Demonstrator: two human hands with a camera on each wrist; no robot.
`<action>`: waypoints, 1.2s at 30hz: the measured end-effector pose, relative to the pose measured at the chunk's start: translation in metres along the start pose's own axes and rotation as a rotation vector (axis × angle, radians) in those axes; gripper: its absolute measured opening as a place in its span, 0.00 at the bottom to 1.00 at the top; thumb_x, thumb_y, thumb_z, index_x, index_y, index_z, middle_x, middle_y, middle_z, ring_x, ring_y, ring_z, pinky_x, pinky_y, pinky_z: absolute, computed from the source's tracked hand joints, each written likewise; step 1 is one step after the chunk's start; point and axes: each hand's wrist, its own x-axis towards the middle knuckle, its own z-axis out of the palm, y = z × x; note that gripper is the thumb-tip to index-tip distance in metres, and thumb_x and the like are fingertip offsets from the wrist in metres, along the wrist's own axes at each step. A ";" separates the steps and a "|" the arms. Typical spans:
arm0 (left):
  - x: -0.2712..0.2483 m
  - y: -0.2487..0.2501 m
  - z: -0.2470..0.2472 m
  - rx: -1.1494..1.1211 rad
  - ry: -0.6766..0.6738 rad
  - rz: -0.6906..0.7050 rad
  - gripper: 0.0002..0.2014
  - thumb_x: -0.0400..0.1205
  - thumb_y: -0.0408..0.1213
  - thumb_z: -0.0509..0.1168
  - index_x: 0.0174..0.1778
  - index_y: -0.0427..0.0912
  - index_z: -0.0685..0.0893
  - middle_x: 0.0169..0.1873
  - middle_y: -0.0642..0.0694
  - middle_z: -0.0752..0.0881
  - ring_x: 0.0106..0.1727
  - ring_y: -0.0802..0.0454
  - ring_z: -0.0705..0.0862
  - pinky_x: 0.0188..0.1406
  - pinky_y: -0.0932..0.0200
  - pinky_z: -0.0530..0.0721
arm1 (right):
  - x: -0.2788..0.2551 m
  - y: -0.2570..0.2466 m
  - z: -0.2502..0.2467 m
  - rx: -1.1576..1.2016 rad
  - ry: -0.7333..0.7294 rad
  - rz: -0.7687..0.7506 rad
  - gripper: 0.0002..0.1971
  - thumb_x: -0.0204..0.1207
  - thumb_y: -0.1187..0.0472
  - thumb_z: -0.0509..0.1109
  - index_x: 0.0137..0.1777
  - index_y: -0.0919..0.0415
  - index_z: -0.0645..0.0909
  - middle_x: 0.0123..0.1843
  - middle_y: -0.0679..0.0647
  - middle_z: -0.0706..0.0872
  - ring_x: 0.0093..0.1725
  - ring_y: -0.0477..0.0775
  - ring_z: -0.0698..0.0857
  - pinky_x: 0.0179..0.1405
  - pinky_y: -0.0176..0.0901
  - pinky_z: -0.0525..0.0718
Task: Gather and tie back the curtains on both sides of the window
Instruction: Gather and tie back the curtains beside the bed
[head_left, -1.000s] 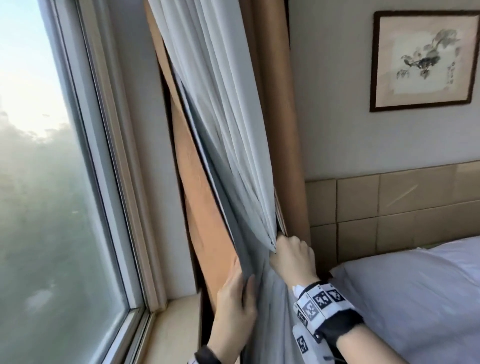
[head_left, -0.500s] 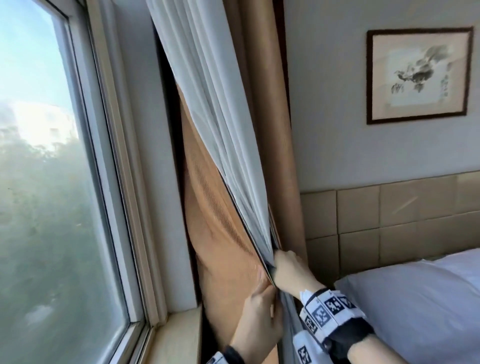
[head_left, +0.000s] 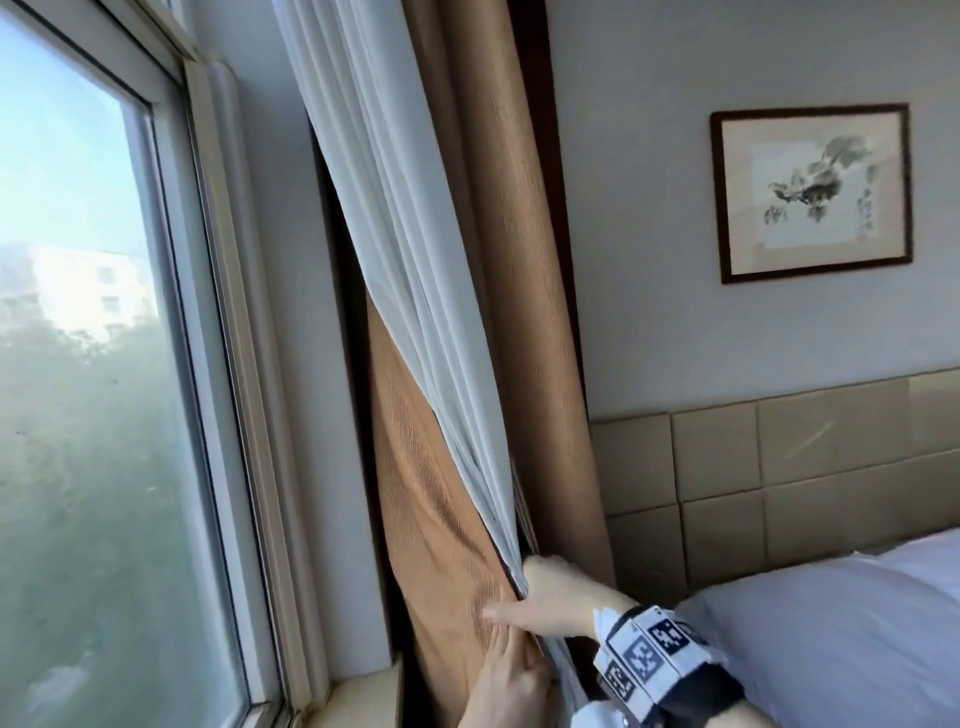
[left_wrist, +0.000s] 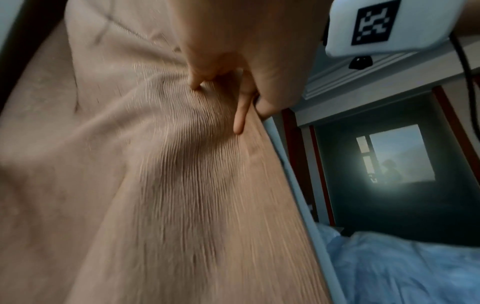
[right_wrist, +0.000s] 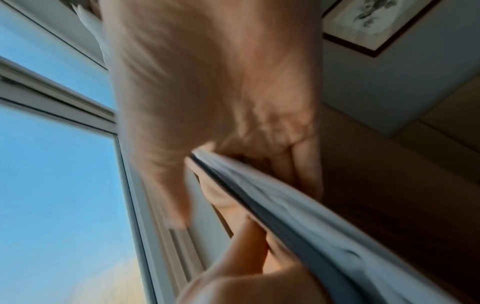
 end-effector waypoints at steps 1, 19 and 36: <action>-0.003 0.009 0.000 0.106 -0.006 -0.027 0.21 0.68 0.37 0.66 0.57 0.35 0.84 0.80 0.41 0.65 0.76 0.51 0.70 0.69 0.60 0.74 | 0.001 -0.001 0.001 -0.037 0.048 -0.017 0.22 0.75 0.40 0.65 0.55 0.58 0.78 0.57 0.55 0.83 0.56 0.56 0.83 0.52 0.42 0.79; 0.044 0.073 -0.144 -0.381 0.108 -0.700 0.52 0.62 0.72 0.72 0.70 0.38 0.63 0.58 0.46 0.81 0.55 0.50 0.83 0.50 0.55 0.86 | -0.002 -0.008 0.027 -0.022 0.212 -0.120 0.15 0.82 0.51 0.62 0.59 0.62 0.79 0.44 0.52 0.81 0.43 0.54 0.84 0.42 0.46 0.83; 0.034 0.068 -0.113 -0.229 0.225 -0.509 0.31 0.73 0.44 0.74 0.68 0.38 0.69 0.59 0.45 0.79 0.60 0.48 0.80 0.55 0.60 0.76 | -0.034 0.016 0.052 0.084 0.126 -0.176 0.31 0.81 0.62 0.64 0.83 0.54 0.59 0.64 0.67 0.83 0.65 0.63 0.81 0.67 0.50 0.77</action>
